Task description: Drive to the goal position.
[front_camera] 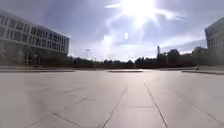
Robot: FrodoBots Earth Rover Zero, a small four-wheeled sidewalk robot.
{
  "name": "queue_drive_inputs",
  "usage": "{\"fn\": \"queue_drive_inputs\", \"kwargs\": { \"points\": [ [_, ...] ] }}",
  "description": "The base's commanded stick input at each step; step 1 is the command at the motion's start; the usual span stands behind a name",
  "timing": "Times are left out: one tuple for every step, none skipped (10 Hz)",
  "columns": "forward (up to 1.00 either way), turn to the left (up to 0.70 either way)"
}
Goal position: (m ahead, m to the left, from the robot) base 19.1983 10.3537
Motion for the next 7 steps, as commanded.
{"fn": "queue_drive_inputs", "kwargs": {
  "points": [
    [0.5, 0.0],
    [0.5, 0.0],
    [0.5, 0.0],
    [0.5, 0.0],
    [0.5, 0.0],
    [0.5, 0.0],
    [0.5, 0.0]
  ]
}}
